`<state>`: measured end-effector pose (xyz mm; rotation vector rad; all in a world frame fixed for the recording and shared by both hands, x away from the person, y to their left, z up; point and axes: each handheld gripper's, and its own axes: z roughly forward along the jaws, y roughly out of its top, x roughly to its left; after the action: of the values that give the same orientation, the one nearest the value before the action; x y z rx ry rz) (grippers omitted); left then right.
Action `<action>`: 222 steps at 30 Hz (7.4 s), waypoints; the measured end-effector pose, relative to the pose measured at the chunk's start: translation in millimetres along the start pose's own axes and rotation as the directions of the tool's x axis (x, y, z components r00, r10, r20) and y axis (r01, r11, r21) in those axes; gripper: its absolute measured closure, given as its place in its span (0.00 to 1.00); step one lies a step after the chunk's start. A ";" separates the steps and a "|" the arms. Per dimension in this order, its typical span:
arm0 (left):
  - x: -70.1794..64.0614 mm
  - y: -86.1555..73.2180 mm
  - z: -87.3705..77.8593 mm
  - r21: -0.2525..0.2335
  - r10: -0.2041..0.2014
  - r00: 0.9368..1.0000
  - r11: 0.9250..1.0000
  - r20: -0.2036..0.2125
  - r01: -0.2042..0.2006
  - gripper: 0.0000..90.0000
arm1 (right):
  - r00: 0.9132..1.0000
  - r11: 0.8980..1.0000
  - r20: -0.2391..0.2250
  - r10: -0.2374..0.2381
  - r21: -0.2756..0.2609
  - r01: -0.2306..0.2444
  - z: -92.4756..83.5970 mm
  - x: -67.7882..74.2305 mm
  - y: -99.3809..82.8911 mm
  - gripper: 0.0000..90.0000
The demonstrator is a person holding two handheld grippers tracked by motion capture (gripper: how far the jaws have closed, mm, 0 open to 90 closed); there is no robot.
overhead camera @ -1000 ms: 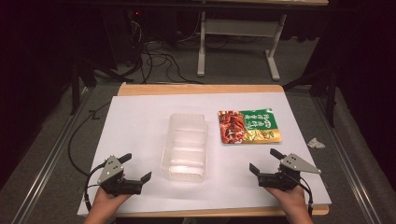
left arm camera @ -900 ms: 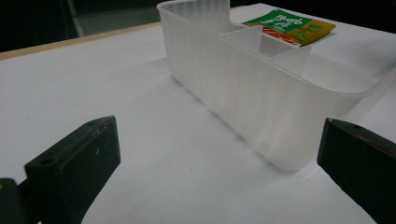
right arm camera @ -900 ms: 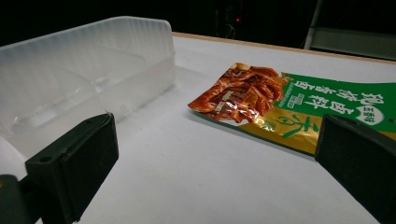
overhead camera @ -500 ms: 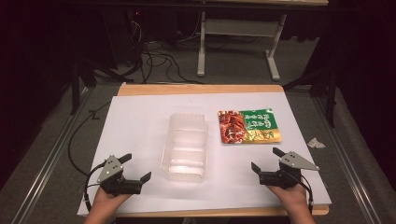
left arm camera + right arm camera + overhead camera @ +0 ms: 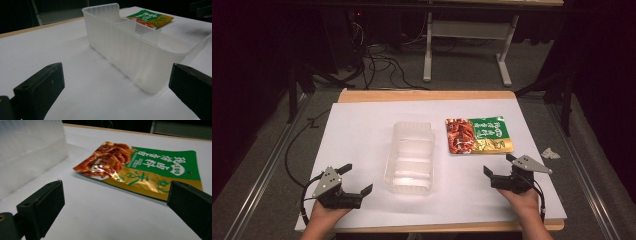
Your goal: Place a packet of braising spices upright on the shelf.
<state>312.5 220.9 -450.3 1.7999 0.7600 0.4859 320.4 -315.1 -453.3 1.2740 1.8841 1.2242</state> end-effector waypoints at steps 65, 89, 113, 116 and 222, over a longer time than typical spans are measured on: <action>-7.5 -5.4 4.8 0.042 0.036 0.999 0.998 0.039 -0.038 0.04 | 0.801 0.798 -0.027 0.598 0.121 -0.591 61.9 -109.5 8.0 0.28; -8.9 -6.4 6.9 0.061 0.054 0.997 0.997 0.049 -0.057 0.04 | 0.859 0.857 -0.007 0.512 0.075 -0.510 74.0 -83.1 20.6 0.82; -9.9 -6.4 6.4 0.062 0.055 0.997 0.996 0.047 -0.058 0.05 | 0.963 0.955 -0.074 0.259 -0.129 -0.267 52.5 -21.7 96.6 1.00; -9.3 -6.0 5.2 0.056 0.054 0.998 0.997 0.045 -0.057 0.05 | 0.968 0.958 -0.100 0.231 -0.149 -0.244 49.6 -11.4 107.1 1.00; -7.1 -5.0 5.4 0.044 0.039 0.999 0.998 0.016 -0.039 0.04 | 0.997 0.991 -0.063 0.036 -0.130 -0.044 -63.5 -9.1 32.2 1.00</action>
<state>309.6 213.4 -456.7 1.8610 0.7314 0.4834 285.4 -343.0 -397.2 1.2216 1.7951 1.3981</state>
